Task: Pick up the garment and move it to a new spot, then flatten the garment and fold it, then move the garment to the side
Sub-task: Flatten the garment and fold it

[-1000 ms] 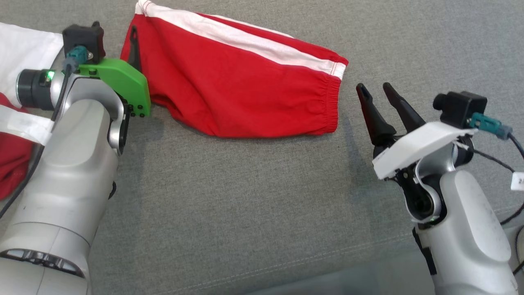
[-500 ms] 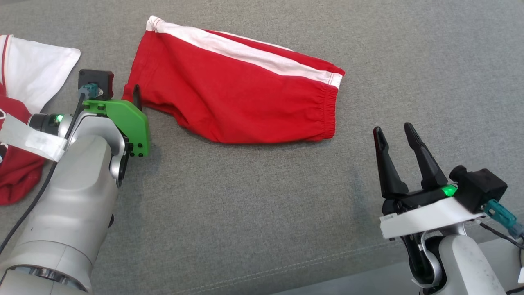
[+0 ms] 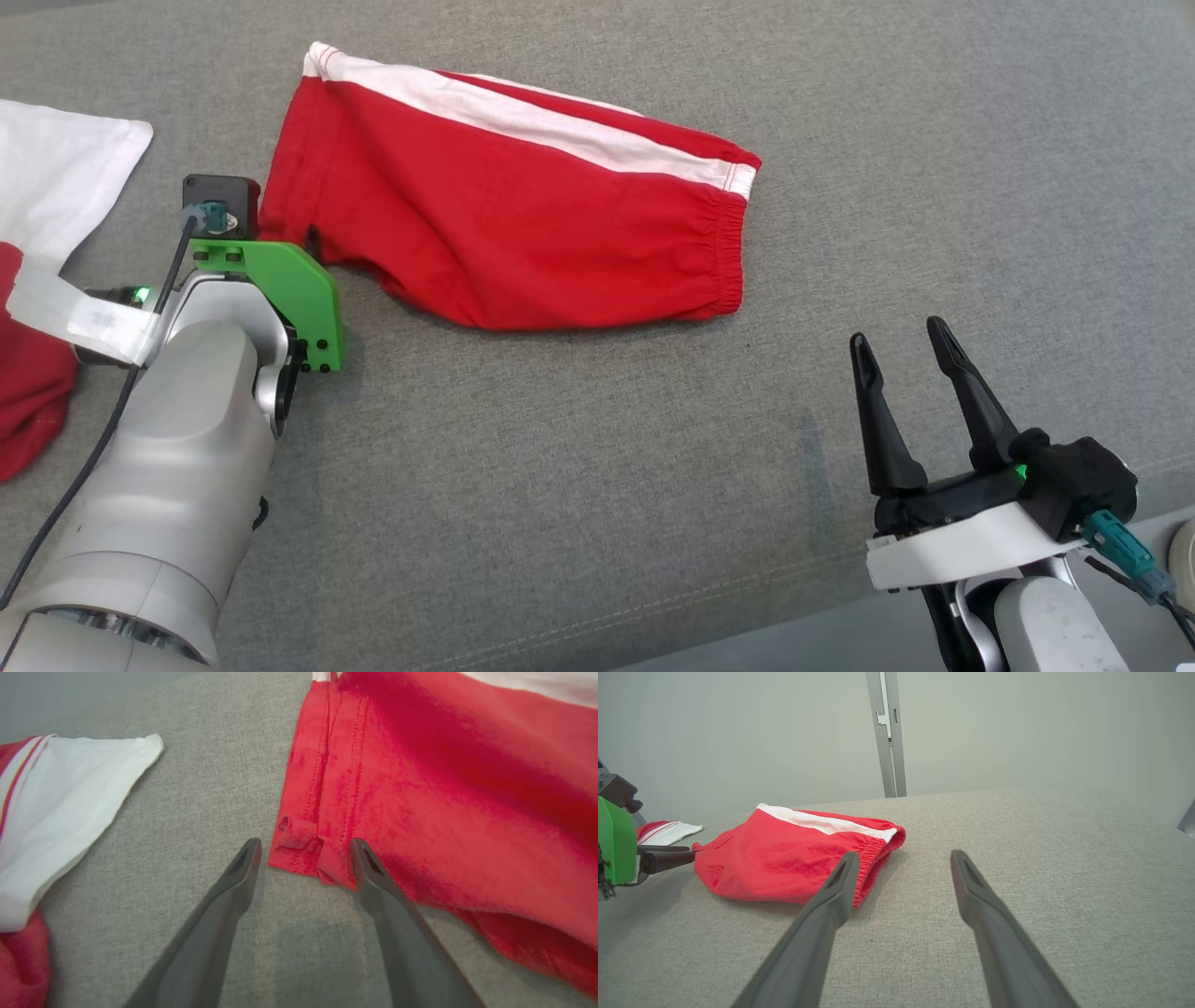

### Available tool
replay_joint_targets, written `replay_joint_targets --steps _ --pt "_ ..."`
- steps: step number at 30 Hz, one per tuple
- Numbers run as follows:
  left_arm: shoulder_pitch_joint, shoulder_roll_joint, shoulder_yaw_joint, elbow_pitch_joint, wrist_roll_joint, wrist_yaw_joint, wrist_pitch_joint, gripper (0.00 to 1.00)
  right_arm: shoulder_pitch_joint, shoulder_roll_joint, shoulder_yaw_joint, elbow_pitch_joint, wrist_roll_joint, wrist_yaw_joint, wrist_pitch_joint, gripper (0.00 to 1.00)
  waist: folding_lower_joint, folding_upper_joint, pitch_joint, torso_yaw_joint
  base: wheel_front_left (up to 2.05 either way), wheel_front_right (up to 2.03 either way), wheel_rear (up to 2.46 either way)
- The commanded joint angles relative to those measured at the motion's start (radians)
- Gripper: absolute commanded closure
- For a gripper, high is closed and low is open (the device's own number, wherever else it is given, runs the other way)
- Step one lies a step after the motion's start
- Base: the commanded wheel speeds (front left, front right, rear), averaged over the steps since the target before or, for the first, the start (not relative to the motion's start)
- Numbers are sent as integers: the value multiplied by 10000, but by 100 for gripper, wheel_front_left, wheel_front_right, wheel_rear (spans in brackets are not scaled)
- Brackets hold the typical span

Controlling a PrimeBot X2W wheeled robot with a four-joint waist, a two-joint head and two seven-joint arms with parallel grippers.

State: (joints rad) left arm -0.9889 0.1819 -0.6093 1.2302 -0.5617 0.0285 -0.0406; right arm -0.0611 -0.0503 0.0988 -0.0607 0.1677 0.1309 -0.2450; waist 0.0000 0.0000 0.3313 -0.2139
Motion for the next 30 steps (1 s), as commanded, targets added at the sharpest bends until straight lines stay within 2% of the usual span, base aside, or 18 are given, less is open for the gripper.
replay_joint_targets --steps 1,2,3,4,5,7,8,15,21,30 --pt "120 102 -8 60 -8 137 37 21 147 -8 20 -34 -141 -3 -76 0 0 0 41 -55 0 0 0" --pt "105 106 20 87 -59 165 72 39 152 -7 26 -14 -216 -3 -74 0 0 0 58 -67 0 0 0" --pt "105 106 20 87 -59 165 72 39 152 -7 26 -14 -216 -3 -74 0 0 0 58 -67 0 0 0" --pt "94 113 47 129 -106 199 97 56 142 -7 47 26 -345 -3 -92 0 0 0 87 -87 0 0 0" --pt "94 113 47 129 -106 199 97 56 142 -7 47 26 -345 -3 -92 0 0 0 87 -87 0 0 0" --pt "106 140 67 178 -174 214 142 77 157 -5 83 58 -403 -3 -109 0 0 0 114 -100 0 0 0" --pt "93 143 73 196 -208 222 170 100 160 -7 80 60 -422 -3 -114 0 0 0 126 -103 0 0 0" --pt "274 19 198 249 -434 246 15 100 179 -6 25 129 -799 -3 -95 0 0 0 195 -8 0 0 0" --pt "497 -121 367 135 -660 195 -532 100 216 -6 -175 79 -1081 -3 -117 0 0 0 105 205 0 0 0" --pt "1833 -485 530 50 -1088 -39 -1381 100 528 -7 -530 165 -1346 -3 -136 0 0 0 -723 564 0 0 0"
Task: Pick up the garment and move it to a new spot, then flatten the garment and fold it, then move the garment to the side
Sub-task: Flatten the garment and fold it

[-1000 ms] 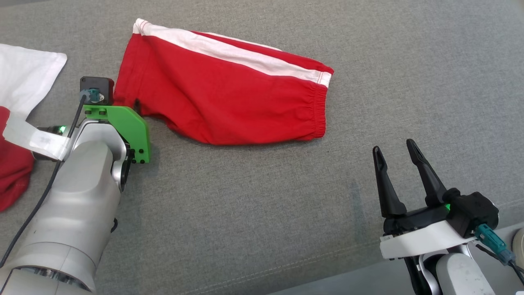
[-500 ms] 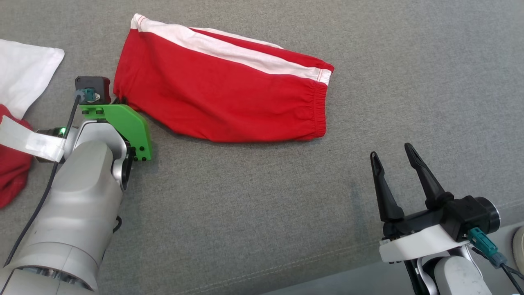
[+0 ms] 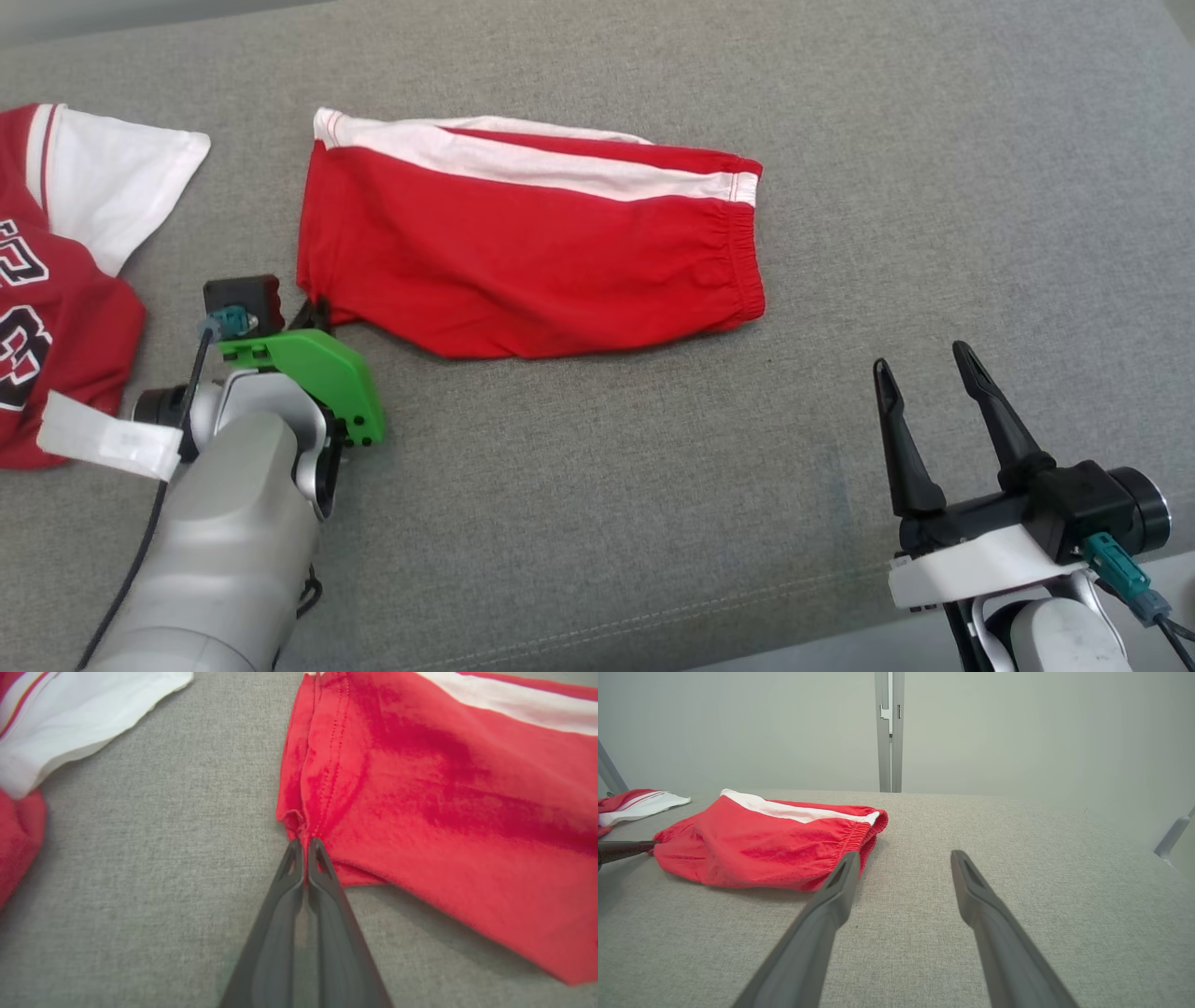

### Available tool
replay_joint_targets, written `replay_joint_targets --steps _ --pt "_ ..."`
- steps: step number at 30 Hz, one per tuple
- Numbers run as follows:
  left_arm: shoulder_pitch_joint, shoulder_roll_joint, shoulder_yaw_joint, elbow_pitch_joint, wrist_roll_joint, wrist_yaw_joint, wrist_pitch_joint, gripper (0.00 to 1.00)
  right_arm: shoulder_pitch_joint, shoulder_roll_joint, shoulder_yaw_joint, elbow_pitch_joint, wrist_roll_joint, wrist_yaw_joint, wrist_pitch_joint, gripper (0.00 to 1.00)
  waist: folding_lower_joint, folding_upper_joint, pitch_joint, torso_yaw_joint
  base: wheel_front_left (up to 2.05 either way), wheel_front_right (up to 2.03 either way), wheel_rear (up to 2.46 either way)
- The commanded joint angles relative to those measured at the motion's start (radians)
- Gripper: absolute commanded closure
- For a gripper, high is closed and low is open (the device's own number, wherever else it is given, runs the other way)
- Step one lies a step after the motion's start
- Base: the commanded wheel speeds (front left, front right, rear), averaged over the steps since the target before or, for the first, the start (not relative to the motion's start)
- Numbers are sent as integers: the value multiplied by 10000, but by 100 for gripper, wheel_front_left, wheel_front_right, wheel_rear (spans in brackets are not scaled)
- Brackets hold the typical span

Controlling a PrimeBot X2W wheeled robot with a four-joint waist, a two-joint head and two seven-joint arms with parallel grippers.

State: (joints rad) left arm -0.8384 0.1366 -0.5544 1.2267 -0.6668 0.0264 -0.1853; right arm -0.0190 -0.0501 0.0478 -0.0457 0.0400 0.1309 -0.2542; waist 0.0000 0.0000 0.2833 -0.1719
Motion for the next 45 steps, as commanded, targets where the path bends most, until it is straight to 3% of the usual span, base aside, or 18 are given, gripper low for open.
replay_joint_targets --steps 1,15,16,17,18,25,33,38,45 --pt "485 -72 4 77 -75 -44 3 100 166 -8 -39 28 -103 -3 -24 0 0 0 -344 181 0 0 0" --pt "2106 -308 184 -321 -570 -2 -401 100 678 -7 -171 -65 -251 -3 429 0 0 0 -1406 639 0 0 0" --pt "2146 -301 179 -420 -552 -15 -463 54 718 -9 -174 -57 -238 -3 473 0 0 0 -1462 670 0 0 0" --pt "2146 -301 179 -420 -552 -15 -463 54 718 -9 -174 -57 -238 -3 473 0 0 0 -1462 670 0 0 0" --pt "2201 -288 174 -510 -541 -17 -517 0 752 -9 -172 -51 -213 -3 481 0 0 0 -1520 702 0 0 0" --pt "2770 -14 402 -1775 -340 272 -800 0 824 -10 -123 88 -166 -3 654 0 0 0 -1947 889 0 0 0" --pt "5340 324 2120 -6625 843 971 -801 0 1179 -10 -156 458 235 -3 1003 0 0 0 -2789 1308 0 0 0" --pt "6977 45 3216 -9195 1470 828 -800 0 1297 -9 -196 578 514 -3 1013 0 0 0 -3082 1701 0 0 0" --pt "8244 -43 3655 -10615 2265 416 -790 0 1414 -10 -258 729 491 -3 1057 0 0 0 -3395 2110 0 0 0"
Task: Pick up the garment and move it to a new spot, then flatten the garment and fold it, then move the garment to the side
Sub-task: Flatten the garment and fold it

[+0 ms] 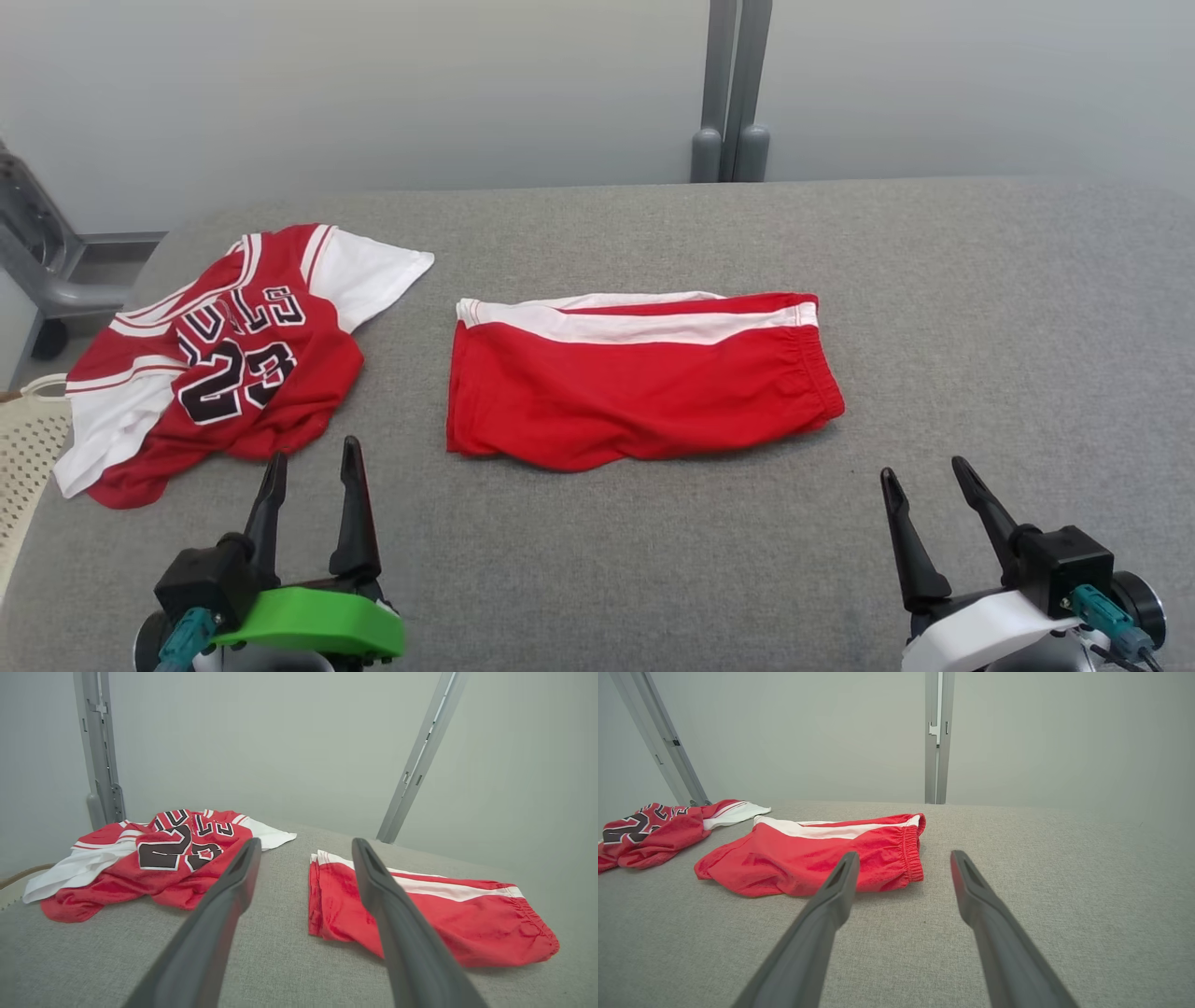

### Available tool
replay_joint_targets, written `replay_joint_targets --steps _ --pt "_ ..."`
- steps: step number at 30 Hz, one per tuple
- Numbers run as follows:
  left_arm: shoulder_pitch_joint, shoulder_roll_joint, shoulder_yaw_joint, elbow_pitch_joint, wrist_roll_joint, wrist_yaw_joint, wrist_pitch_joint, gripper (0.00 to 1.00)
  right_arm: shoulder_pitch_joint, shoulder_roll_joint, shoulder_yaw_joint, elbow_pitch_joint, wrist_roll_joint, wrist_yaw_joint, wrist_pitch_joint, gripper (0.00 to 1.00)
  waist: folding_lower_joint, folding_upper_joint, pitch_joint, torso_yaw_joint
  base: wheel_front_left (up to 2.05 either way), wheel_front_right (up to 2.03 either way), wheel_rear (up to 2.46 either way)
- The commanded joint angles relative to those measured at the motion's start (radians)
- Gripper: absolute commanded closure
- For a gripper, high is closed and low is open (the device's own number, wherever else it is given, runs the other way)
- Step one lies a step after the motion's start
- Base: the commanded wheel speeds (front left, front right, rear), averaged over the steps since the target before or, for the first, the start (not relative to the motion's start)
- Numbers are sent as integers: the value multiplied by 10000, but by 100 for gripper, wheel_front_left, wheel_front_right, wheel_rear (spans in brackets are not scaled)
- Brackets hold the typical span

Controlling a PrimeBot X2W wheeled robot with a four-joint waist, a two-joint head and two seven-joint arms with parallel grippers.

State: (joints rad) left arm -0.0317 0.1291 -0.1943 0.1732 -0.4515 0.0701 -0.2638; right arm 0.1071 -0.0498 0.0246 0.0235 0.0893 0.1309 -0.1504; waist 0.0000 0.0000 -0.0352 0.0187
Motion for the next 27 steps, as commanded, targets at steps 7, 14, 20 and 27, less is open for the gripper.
replay_joint_targets --steps 7,14,20,27 --pt "1191 234 147 -632 640 109 -3 0 239 -14 -129 209 -78 -3 56 0 0 0 -485 359 0 0 0" --pt "1949 798 -76 -864 1061 279 601 0 350 -14 -349 407 -181 -3 118 0 0 0 -653 335 0 0 0" --pt "2273 1086 -75 -886 1121 262 694 0 447 -11 -557 523 -349 -3 161 0 0 0 -655 283 0 0 0" --pt "2271 1132 -123 -980 1231 467 758 0 389 -14 -692 517 -476 -3 170 0 0 0 -562 184 0 0 0"
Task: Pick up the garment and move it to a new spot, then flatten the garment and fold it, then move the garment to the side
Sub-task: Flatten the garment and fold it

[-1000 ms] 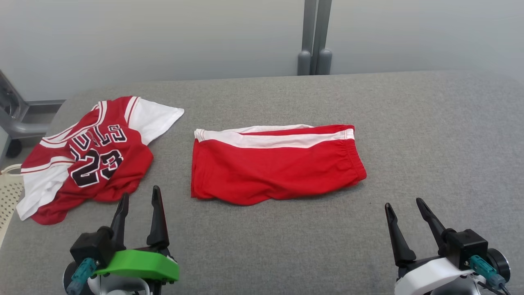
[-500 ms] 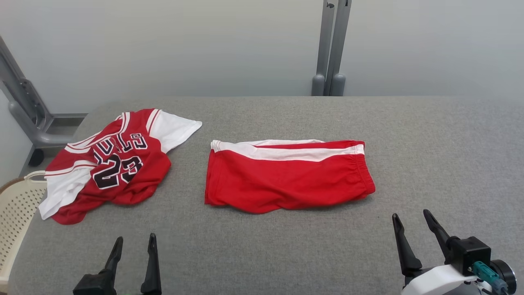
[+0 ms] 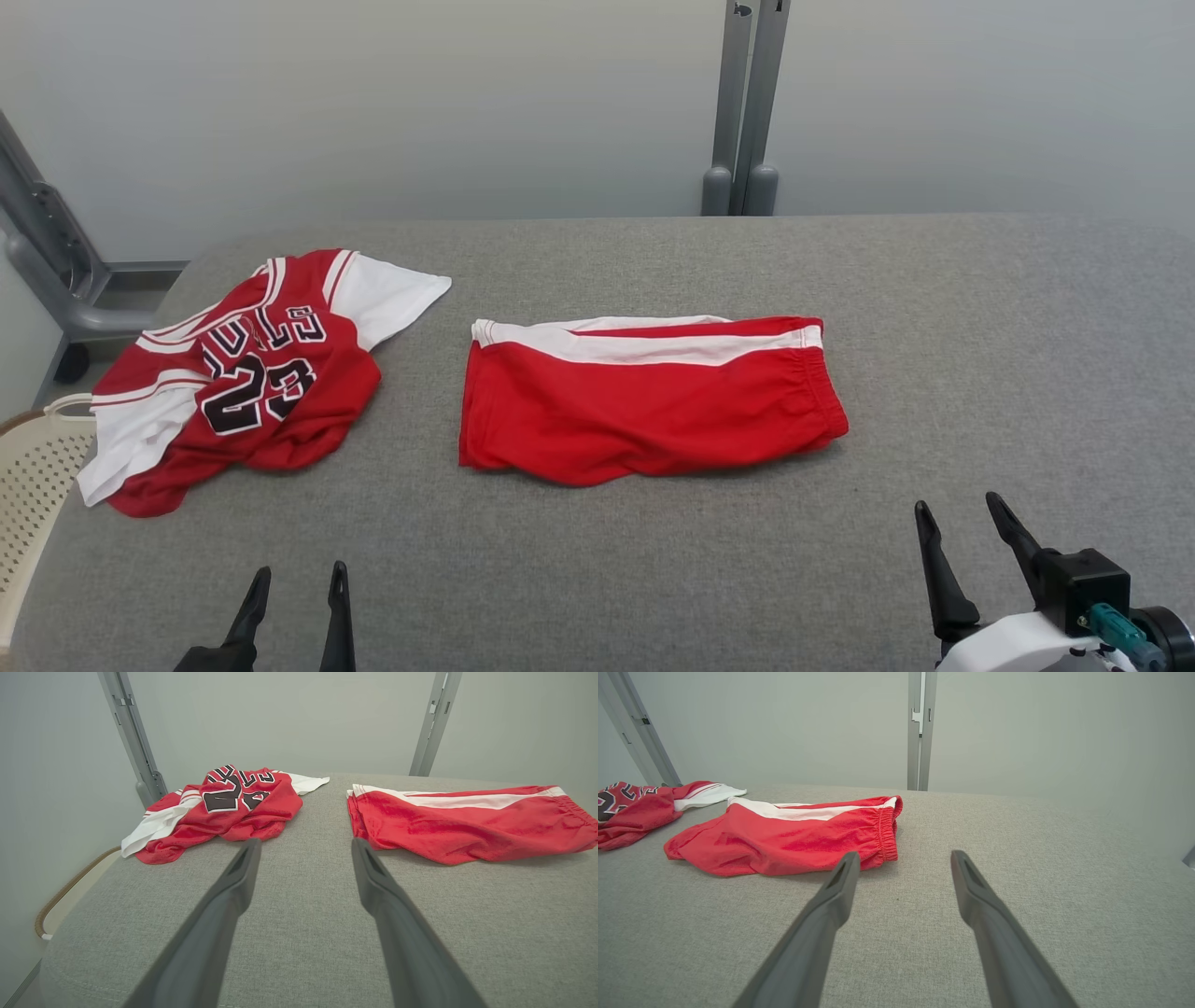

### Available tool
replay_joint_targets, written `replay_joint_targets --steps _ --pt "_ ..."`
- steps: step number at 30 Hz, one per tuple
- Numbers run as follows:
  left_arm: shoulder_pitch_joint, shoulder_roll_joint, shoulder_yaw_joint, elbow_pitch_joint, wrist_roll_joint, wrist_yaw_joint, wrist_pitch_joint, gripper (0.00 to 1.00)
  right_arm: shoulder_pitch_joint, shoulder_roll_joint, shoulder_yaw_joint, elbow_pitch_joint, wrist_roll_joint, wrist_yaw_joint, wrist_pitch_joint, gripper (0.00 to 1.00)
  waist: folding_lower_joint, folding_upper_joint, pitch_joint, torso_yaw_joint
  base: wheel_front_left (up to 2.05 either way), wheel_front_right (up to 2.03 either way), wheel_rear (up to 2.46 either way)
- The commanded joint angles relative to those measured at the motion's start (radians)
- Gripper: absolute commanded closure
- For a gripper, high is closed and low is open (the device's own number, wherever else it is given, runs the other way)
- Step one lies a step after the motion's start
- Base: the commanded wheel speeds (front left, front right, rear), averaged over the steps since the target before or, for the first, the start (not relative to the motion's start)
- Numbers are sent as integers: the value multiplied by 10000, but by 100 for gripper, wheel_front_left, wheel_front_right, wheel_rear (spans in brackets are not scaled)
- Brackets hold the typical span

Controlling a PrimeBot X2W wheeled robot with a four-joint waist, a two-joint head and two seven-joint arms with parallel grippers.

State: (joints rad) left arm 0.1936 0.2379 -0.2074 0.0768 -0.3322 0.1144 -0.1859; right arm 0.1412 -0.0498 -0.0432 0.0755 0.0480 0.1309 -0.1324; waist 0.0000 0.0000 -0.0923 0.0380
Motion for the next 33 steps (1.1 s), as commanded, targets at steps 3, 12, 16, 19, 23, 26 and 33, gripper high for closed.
replay_joint_targets --steps 3,12,16,19,23,26,33 --pt "-82 23 -35 -25 52 64 -31 0 -2 -14 -1 -22 -65 -3 -24 0 0 0 41 -43 0 0 0" --pt "-289 36 -191 1 23 -10 -16 0 -206 -11 373 -49 28 -3 395 0 0 0 123 -43 0 0 0" --pt "-336 68 -197 41 17 76 -11 0 -789 -32 779 -42 301 -3 2383 0 0 0 187 -67 0 0 0" --pt "-408 85 -116 38 -64 117 40 0 -1404 -377 1041 -112 609 -5 4164 0 0 0 253 -43 0 0 0" --pt "-480 144 -8 -42 -114 226 121 0 -2337 -944 995 -21 1028 -8 6261 0 0 0 374 89 0 0 0" --pt "-506 145 53 -218 -151 351 181 0 -3108 -1348 855 152 1251 -8 7547 0 0 0 508 228 0 0 0" --pt "-574 278 82 -512 -174 366 307 0 -4599 -1607 112 1007 1616 -5 8486 0 0 0 919 594 0 0 0"
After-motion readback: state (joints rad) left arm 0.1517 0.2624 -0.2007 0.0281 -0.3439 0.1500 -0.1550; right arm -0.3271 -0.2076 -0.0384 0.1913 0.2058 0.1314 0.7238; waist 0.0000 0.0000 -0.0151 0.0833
